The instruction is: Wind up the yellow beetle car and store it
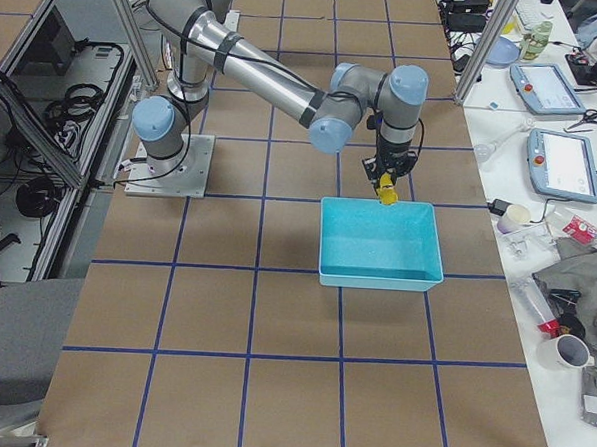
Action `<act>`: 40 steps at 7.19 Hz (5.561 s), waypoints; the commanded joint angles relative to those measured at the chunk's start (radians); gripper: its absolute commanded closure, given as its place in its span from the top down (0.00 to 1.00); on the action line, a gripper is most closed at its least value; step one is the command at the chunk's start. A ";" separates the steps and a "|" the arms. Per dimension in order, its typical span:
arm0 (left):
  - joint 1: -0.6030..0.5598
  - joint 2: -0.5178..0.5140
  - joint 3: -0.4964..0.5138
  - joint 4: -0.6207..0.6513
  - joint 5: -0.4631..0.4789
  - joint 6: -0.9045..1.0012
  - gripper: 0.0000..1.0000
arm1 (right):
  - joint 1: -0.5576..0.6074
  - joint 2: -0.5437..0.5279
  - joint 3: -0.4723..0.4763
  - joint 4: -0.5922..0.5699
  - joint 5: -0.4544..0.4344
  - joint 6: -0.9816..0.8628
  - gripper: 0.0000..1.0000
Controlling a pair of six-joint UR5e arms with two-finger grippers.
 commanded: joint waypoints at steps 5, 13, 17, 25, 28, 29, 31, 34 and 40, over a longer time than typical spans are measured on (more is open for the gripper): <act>0.000 0.000 0.000 0.001 0.002 0.003 1.00 | -0.071 0.112 0.006 -0.074 -0.002 -0.817 0.00; 0.000 0.002 0.005 0.023 0.022 0.023 1.00 | -0.110 0.171 0.067 -0.157 0.042 -1.215 0.00; 0.000 0.006 0.005 0.024 0.017 0.023 1.00 | -0.117 0.174 0.070 -0.177 0.050 -1.180 1.00; -0.002 0.006 0.002 0.039 0.017 0.020 1.00 | 0.158 -0.157 0.062 0.143 0.101 -0.038 1.00; -0.002 0.006 0.002 0.040 0.017 0.018 1.00 | 0.386 -0.208 0.055 0.143 0.095 0.659 1.00; -0.002 0.006 0.002 0.040 0.015 0.018 1.00 | 0.445 -0.231 0.053 0.140 0.069 0.845 1.00; -0.002 0.006 0.005 0.040 0.015 0.020 1.00 | 0.467 -0.260 0.053 0.148 0.062 1.344 1.00; -0.002 0.006 0.009 0.040 0.012 0.020 1.00 | 0.467 -0.340 0.041 0.250 0.059 2.070 1.00; -0.002 0.009 0.011 0.040 0.006 0.017 1.00 | 0.467 -0.354 0.036 0.304 0.116 2.249 1.00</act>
